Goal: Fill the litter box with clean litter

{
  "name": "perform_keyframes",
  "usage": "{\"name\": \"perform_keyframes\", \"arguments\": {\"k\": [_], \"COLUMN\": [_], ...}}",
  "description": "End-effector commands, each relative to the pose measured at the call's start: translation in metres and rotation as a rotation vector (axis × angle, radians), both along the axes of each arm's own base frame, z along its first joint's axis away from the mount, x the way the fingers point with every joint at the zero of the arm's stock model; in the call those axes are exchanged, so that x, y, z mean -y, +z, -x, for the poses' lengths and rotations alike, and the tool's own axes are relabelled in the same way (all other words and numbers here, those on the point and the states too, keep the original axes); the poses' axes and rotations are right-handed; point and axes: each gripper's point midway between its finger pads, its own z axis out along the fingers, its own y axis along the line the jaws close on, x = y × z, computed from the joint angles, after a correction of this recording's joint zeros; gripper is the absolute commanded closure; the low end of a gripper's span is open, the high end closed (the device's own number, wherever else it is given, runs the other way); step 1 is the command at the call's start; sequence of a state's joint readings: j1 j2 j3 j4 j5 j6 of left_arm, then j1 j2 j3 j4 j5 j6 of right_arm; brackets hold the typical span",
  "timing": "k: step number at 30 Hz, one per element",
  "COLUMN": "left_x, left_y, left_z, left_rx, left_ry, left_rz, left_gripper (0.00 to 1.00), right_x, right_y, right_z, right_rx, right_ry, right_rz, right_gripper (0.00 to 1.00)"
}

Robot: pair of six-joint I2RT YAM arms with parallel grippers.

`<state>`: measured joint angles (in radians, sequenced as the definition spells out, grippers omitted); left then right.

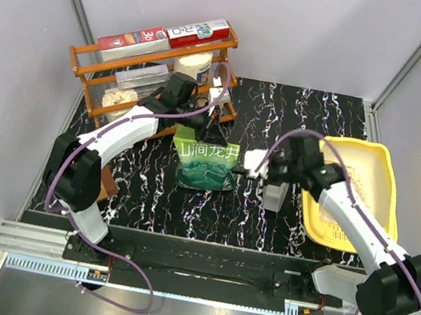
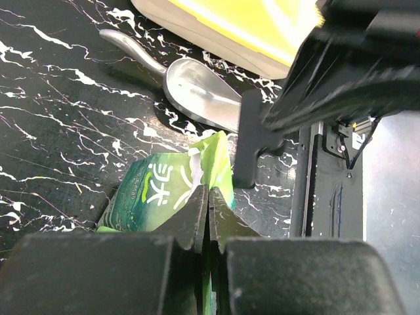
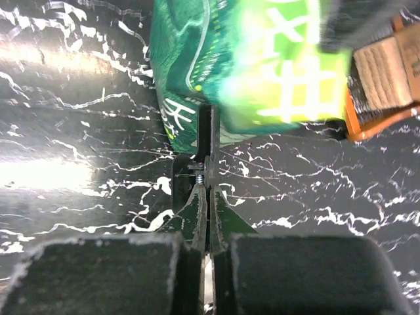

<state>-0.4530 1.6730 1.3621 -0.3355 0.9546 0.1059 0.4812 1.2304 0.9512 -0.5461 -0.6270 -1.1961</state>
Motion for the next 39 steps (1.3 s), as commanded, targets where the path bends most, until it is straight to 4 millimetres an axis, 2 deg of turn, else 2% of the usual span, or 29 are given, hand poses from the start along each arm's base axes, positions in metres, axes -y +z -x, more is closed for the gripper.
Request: {"name": "perform_keyframes", "arguments": {"k": [1,2,3,4,5,6,8,9,11,15,21,22,27,35,39], "left_x": [0.0,-0.001,0.0,0.001,0.001,0.001,0.0,0.001,0.001,0.001,0.003,0.003,0.005,0.008,0.009], "left_y": [0.022,0.022,0.021,0.022,0.021,0.022,0.021,0.021,0.021,0.024,0.026,0.026,0.028,0.029,0.03], "left_z": [-0.016,-0.016,-0.016,-0.016,-0.016,-0.017,-0.018,-0.019,-0.02,-0.022,-0.023,-0.022,-0.022,-0.02,-0.019], "left_rx": [0.109,0.112,0.112,0.115,0.116,0.124,0.13,0.142,0.149,0.163,0.162,0.16,0.153,0.146,0.138], "left_ry": [-0.003,-0.003,-0.005,-0.011,-0.012,-0.017,-0.021,-0.025,-0.029,-0.036,-0.045,-0.047,-0.059,-0.075,-0.085], "left_rz": [0.039,0.038,0.037,0.04,0.037,0.036,0.029,0.026,0.023,0.019,0.02,0.021,0.031,0.042,0.051], "left_gripper": [1.0,1.0,1.0,1.0,1.0,1.0,1.0,1.0,1.0,1.0,1.0,1.0,1.0,1.0,1.0], "right_x": [0.019,0.019,0.016,0.024,0.023,0.02,0.021,0.017,0.014,0.011,0.004,0.001,0.001,0.0,-0.001], "right_y": [0.031,0.03,0.048,0.051,0.051,0.065,0.064,0.074,0.072,0.08,0.08,0.081,0.069,0.054,0.053], "right_z": [0.029,0.027,0.023,0.019,0.014,0.01,0.007,0.004,0.004,-0.003,-0.021,-0.033,-0.057,-0.074,-0.079], "right_rx": [-0.369,-0.457,-0.486,-0.549,-0.632,-0.658,-0.768,-0.78,-0.833,-0.831,-0.846,-0.805,-0.807,-0.803,-0.79], "right_ry": [-0.138,-0.182,-0.181,-0.227,-0.267,-0.253,-0.277,-0.255,-0.241,-0.222,-0.24,-0.244,-0.353,-0.391,-0.398], "right_rz": [-0.059,-0.067,-0.114,-0.134,-0.159,-0.204,-0.219,-0.241,-0.238,-0.256,-0.293,-0.314,-0.323,-0.323,-0.329], "right_gripper": [1.0,1.0,1.0,1.0,1.0,1.0,1.0,1.0,1.0,1.0,1.0,1.0,1.0,1.0,1.0]}}
